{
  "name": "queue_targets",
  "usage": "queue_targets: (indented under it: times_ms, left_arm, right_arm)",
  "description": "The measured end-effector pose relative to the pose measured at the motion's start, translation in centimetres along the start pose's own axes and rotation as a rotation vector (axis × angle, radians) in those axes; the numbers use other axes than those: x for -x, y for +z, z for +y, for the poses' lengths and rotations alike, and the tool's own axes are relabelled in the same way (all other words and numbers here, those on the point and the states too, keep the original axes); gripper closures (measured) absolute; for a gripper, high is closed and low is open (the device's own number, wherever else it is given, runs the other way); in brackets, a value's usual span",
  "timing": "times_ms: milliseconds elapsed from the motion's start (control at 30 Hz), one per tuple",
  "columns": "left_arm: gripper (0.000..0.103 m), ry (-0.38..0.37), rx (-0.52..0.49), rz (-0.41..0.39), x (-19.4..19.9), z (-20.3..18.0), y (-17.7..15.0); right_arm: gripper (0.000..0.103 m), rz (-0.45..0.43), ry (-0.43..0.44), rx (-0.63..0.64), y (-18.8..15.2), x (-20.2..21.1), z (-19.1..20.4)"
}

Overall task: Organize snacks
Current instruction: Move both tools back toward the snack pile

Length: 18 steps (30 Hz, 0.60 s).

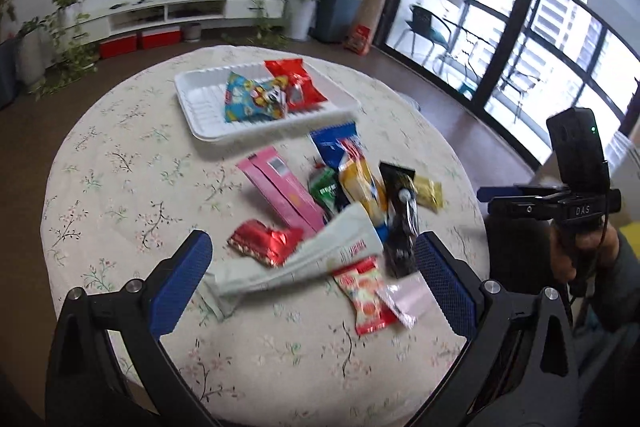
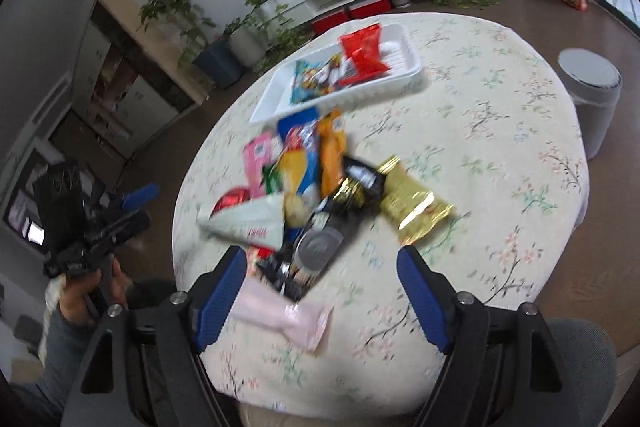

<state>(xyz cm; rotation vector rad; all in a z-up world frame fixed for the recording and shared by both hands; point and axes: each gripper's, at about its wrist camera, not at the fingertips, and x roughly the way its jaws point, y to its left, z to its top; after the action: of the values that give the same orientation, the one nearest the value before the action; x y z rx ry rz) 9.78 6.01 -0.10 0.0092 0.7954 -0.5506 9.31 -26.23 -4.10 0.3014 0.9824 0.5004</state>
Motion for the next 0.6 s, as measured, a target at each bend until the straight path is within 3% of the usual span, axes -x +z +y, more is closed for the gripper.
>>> queue_targets:
  times_ms: [200, 333, 500, 600]
  left_arm:
    - [0.001, -0.033, -0.160, 0.066, -0.5, -2.1, -0.1]
    - [0.002, -0.086, -0.360, 0.168, -3.3, -4.3, 0.0]
    - [0.029, -0.104, -0.522, 0.279, -7.3, -5.4, 1.3]
    - [0.041, -0.153, -0.578, 0.335, -9.4, -5.6, 2.0]
  right_arm:
    - [0.023, 0.049, -0.016, 0.282, -2.6, -1.5, 5.1]
    - [0.023, 0.092, -0.016, 0.360, -3.6, -2.6, 6.5]
    - [0.023, 0.118, -0.012, 0.385, -3.9, -3.0, 6.7]
    - [0.023, 0.124, -0.006, 0.369, -3.7, -3.1, 6.3]
